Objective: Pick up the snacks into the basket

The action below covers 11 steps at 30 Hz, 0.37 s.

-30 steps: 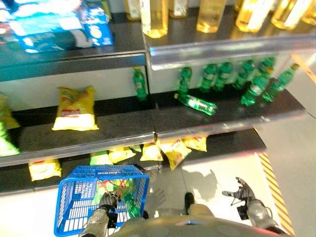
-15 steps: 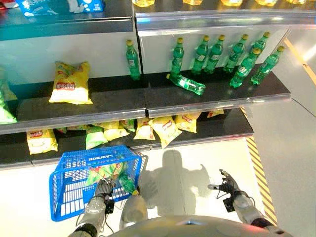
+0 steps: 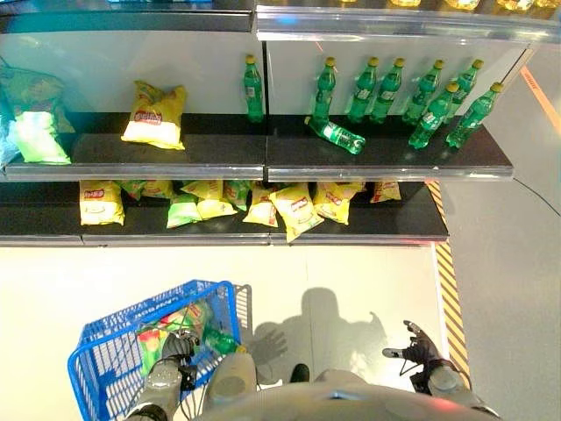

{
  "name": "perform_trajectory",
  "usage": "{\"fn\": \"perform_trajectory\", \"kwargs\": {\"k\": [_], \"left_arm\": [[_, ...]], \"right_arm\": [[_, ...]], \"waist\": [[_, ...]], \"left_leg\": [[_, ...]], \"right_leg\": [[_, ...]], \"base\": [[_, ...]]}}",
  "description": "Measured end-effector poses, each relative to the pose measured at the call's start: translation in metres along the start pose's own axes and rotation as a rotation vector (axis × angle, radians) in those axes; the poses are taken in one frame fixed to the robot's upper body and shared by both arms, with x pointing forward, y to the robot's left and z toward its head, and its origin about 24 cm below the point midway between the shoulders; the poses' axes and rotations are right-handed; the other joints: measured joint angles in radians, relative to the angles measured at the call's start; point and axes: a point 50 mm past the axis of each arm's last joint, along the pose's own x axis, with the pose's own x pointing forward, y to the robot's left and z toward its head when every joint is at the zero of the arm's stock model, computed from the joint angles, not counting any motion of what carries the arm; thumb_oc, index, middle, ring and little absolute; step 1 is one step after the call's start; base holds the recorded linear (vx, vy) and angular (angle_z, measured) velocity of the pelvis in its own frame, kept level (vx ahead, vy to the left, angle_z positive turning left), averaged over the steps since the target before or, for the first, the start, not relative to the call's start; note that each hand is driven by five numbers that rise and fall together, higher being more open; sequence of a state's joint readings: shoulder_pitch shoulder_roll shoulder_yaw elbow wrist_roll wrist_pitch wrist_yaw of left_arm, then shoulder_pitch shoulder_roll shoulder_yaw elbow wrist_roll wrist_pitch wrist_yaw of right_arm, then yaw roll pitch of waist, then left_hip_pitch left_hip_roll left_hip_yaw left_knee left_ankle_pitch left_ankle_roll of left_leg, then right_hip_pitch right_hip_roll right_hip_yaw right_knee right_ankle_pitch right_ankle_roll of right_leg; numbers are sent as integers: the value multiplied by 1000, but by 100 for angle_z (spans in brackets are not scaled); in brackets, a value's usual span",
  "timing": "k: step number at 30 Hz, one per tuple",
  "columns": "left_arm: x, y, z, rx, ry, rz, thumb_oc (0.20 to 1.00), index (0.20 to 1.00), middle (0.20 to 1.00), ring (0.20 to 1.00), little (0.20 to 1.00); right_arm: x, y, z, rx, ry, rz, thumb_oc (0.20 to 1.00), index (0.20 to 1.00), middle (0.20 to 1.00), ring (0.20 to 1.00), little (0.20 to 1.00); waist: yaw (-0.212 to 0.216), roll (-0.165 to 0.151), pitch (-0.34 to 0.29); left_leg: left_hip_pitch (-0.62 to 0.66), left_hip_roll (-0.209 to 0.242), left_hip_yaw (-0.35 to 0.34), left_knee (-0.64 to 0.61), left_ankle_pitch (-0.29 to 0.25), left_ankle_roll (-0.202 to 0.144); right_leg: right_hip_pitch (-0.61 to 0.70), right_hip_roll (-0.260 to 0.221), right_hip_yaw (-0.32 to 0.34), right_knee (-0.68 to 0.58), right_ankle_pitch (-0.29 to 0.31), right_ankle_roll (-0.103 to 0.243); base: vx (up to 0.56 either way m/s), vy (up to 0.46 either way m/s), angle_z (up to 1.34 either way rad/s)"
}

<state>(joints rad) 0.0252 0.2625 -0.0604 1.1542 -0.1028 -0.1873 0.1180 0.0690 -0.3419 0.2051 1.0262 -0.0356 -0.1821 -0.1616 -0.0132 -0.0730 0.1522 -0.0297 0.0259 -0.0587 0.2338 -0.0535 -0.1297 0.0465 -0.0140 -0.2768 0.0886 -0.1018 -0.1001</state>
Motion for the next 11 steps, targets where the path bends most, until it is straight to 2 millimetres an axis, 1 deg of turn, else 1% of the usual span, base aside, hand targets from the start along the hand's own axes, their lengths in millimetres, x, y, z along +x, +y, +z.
{"fn": "perform_trajectory", "kwargs": {"k": [1,2,3,4,5,6,7,8,9,11], "left_arm": [[0,-4,0,9,2,-13,200,200,200,200,200],[0,-5,0,17,1,-20,200,200,200,200,200],[-1,-8,-1,19,2,-29,200,200,200,200,200],[-1,-10,-1,27,4,-34,200,200,200,200,200],[-1,-11,0,35,1,-41,200,200,200,200,200],[-2,-13,-2,41,3,-47,200,200,200,200,200],[-3,-13,-5,45,11,-52,200,200,200,200,200],[-4,-13,-8,51,19,-55,200,200,200,200,200],[-6,-14,-13,53,31,-58,200,200,200,200,200],[-8,-12,-19,61,47,-60,200,200,200,200,200]], "right_arm": [[-1,0,-3,6,9,-2,1000,1000,1000,1000,1000],[-1,0,-3,13,10,-4,1000,1000,1000,1000,1000],[-1,-1,-3,16,11,-6,1000,1000,1000,1000,1000],[-1,1,-4,22,18,-4,1000,1000,1000,1000,1000],[-2,4,-6,30,28,-1,1000,1000,1000,1000,1000],[-2,5,-6,31,35,2,1000,1000,1000,1000,1000],[-2,7,-7,33,42,5,1000,1000,1000,1000,1000],[-2,9,-7,36,43,9,1000,1000,1000,1000,1000],[-3,11,-10,39,56,14,1000,1000,1000,1000,1000],[-2,17,-6,50,51,25,1000,1000,1000,1000,1000]], "waist": [[-16,20,-3],[-25,31,-3],[-25,58,-5],[-32,59,-7],[-25,58,-13],[-25,59,-15],[-25,65,-21],[-27,52,-36],[-23,59,-52],[-24,53,-72]], "left_leg": [[7,19,24,-53,-2,8],[9,27,23,-75,-6,14],[22,29,23,-132,-22,38],[25,23,25,-149,-21,43],[45,8,29,-180,-5,65],[54,0,30,-192,2,75],[55,-9,32,-199,7,82],[68,-24,34,-204,11,88],[76,-30,47,-223,17,96],[98,-36,63,-247,24,107]], "right_leg": [[-5,3,-21,-7,1,14],[-12,3,-26,-5,4,18],[-29,10,-18,5,8,28],[-36,3,-15,9,18,44],[-46,-4,30,20,15,48],[-47,-5,52,23,19,56],[-51,-10,72,29,21,66],[-50,-21,90,27,22,76],[-51,-25,103,24,24,81],[-41,-30,122,19,32,93]], "base": [[-21,43,53],[-41,155,48],[-14,160,27],[-15,219,13],[5,107,6],[15,165,0],[26,136,2],[41,213,-9],[26,107,-14],[5,77,-26]]}}
